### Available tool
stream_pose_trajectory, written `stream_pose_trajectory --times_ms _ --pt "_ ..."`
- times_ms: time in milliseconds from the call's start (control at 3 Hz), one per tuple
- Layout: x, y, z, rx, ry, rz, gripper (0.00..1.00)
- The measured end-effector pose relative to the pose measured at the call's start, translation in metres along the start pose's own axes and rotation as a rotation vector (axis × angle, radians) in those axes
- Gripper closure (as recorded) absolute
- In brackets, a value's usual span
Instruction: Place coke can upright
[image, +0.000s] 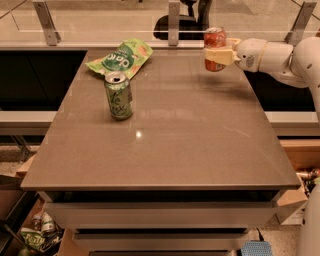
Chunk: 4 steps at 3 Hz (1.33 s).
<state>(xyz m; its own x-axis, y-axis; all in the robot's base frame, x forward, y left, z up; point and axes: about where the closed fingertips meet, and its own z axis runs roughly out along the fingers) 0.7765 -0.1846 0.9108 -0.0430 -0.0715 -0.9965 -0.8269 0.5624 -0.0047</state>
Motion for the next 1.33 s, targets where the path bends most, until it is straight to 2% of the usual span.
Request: stream_pose_trajectory --times_ms 667,1333 --pt "0.012 -0.001 0.007 -0.023 -0.018 0.040 1.00" --pt "0.023 -0.004 0.014 -0.027 -0.056 0.042 1.00"
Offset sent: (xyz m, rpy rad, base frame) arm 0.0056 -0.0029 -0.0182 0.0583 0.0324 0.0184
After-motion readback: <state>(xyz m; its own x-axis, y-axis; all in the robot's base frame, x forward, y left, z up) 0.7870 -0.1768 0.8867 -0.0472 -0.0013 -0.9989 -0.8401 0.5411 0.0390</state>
